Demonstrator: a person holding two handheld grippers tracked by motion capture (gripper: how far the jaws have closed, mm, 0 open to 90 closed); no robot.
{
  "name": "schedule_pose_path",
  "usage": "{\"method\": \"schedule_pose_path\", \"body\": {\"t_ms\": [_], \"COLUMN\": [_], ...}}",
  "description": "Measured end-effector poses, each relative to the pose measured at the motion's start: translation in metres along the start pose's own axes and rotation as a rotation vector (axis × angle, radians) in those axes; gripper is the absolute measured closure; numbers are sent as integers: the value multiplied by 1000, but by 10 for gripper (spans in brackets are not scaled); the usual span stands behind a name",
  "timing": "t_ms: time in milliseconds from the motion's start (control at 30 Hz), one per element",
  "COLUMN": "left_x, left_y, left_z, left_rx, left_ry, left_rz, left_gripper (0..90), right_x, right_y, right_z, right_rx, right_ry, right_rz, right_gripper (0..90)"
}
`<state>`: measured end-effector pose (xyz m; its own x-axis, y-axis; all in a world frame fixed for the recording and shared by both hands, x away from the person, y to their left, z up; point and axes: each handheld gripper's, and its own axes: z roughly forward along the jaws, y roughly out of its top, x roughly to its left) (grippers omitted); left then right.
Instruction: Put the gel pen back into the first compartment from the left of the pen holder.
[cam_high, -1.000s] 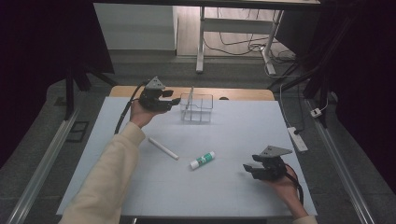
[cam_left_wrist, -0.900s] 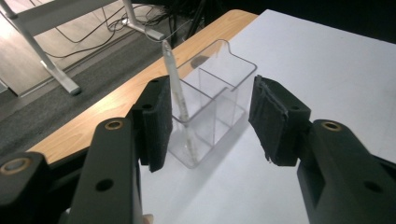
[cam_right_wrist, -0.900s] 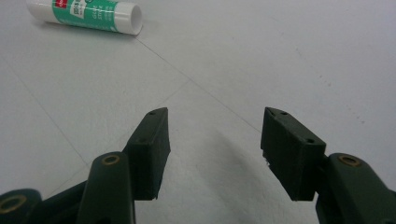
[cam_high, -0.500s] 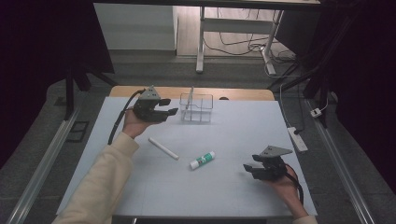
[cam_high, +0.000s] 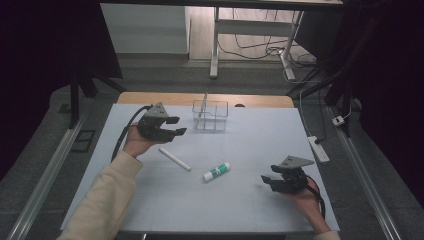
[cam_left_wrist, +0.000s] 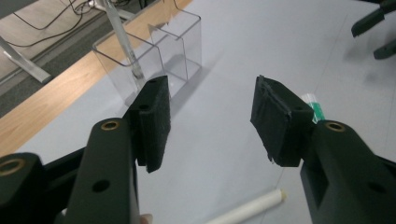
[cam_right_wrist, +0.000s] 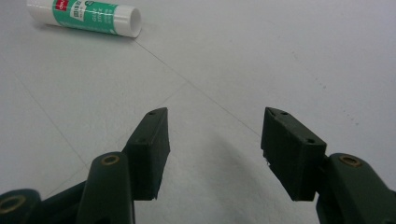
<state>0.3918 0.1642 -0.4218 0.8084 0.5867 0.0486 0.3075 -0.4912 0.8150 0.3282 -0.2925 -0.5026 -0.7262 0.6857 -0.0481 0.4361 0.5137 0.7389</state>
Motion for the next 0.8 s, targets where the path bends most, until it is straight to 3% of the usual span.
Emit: {"method": "schedule_pose_path", "body": {"t_ms": [800], "left_x": [-6], "left_y": [-9], "left_z": [-7], "left_rx": [143], "left_ry": [-64], "left_rz": [95], "left_gripper": [453], "right_x": [-2], "right_y": [-1], "right_z": [-1], "right_rx": [2], "right_ry": [-7], "right_rz": [-9], "right_gripper": [405]}}
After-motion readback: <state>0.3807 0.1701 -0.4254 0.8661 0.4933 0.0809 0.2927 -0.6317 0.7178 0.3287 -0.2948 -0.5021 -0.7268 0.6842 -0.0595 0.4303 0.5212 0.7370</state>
